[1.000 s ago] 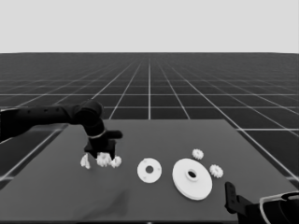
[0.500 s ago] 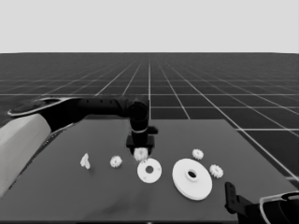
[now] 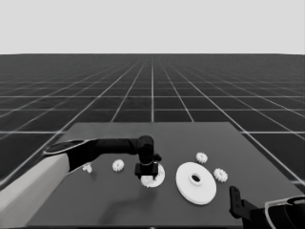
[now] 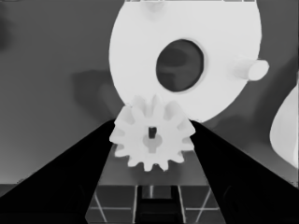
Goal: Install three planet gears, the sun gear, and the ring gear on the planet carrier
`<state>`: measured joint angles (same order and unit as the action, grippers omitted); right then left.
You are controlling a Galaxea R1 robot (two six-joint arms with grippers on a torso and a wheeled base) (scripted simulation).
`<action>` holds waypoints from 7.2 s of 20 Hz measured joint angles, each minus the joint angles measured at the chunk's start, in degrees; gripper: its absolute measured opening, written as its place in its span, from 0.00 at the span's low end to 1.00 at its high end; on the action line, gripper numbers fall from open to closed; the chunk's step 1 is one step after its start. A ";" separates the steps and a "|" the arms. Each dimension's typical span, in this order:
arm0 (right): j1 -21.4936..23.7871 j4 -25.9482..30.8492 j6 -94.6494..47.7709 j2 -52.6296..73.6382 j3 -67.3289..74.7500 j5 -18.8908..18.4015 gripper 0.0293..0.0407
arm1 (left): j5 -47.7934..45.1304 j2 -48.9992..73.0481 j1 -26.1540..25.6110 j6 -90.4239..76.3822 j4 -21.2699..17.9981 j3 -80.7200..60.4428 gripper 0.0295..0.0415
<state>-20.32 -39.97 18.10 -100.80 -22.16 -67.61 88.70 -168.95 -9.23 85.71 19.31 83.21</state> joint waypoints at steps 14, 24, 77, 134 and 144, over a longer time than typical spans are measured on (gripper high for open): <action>0.00 0.00 0.00 0.00 0.00 0.00 0.81 | -0.64 -0.35 -1.36 -1.10 1.40 1.60 0.74; 0.00 0.00 0.00 0.00 0.00 0.00 0.81 | 1.26 0.98 22.04 4.67 -21.90 -6.08 0.75; 0.00 0.00 0.00 0.00 0.00 0.00 0.81 | -2.50 -6.66 9.20 -16.47 -9.35 22.95 0.14; 12.81 29.93 14.72 -50.19 -97.23 -7.18 0.80 | -49.94 68.40 28.83 -105.81 -1.54 -59.27 0.75; 12.82 29.84 14.53 -50.34 -97.68 -6.93 0.17 | -49.94 68.40 28.83 -105.81 -1.54 -59.27 0.75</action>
<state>-7.50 -10.13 32.63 -151.14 -119.84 -74.54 38.76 -100.55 19.61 -20.10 17.77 23.94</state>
